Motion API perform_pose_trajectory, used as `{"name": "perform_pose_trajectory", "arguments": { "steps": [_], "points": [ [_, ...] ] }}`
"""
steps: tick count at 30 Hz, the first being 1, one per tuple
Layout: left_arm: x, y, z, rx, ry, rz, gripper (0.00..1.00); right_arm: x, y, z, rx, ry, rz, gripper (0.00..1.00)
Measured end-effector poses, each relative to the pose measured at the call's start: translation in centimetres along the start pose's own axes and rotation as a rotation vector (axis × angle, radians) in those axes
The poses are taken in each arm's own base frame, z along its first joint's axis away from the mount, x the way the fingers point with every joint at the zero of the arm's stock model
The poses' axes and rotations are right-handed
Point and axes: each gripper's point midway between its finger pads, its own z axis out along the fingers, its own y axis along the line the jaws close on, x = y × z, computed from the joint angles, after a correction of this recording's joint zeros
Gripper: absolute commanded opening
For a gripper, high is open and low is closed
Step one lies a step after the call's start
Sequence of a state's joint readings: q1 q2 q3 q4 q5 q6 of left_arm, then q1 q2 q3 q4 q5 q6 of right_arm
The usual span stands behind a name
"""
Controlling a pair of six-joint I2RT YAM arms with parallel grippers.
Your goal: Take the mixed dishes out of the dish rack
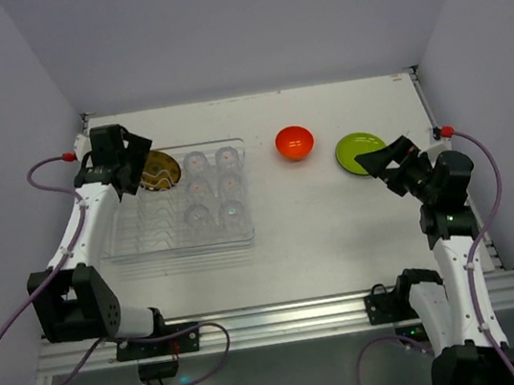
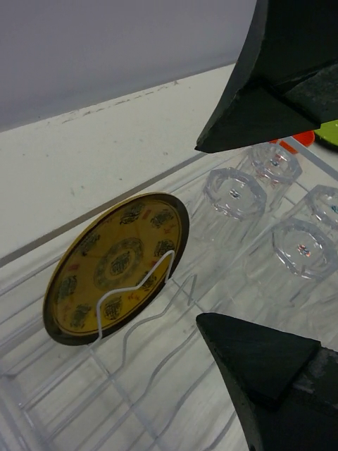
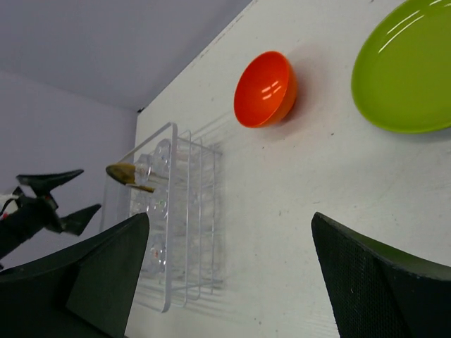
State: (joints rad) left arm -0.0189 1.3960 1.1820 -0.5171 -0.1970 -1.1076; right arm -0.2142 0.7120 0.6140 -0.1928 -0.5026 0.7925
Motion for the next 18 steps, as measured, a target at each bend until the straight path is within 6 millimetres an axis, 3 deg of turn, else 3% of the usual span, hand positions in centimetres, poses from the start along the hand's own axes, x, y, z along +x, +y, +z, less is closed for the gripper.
{"name": "perform_pose_trajectory", "arguments": {
  "steps": [6, 10, 18],
  "points": [
    [2.1, 0.1, 4.9, -0.083, 0.068, -0.121, 0.97, 4.3, -0.9, -0.3, -0.070, 0.152, 0.021, 0.99],
    [2.8, 0.3, 7.6, -0.134, 0.087, -0.165, 0.90, 6.1, -1.3, -0.6, -0.097, 0.214, 0.029, 0.99],
    [2.7, 0.3, 8.8, -0.163, 0.069, -0.229, 0.59, 7.0, -1.1, -1.3, -0.137, 0.220, 0.014, 0.99]
  ]
}}
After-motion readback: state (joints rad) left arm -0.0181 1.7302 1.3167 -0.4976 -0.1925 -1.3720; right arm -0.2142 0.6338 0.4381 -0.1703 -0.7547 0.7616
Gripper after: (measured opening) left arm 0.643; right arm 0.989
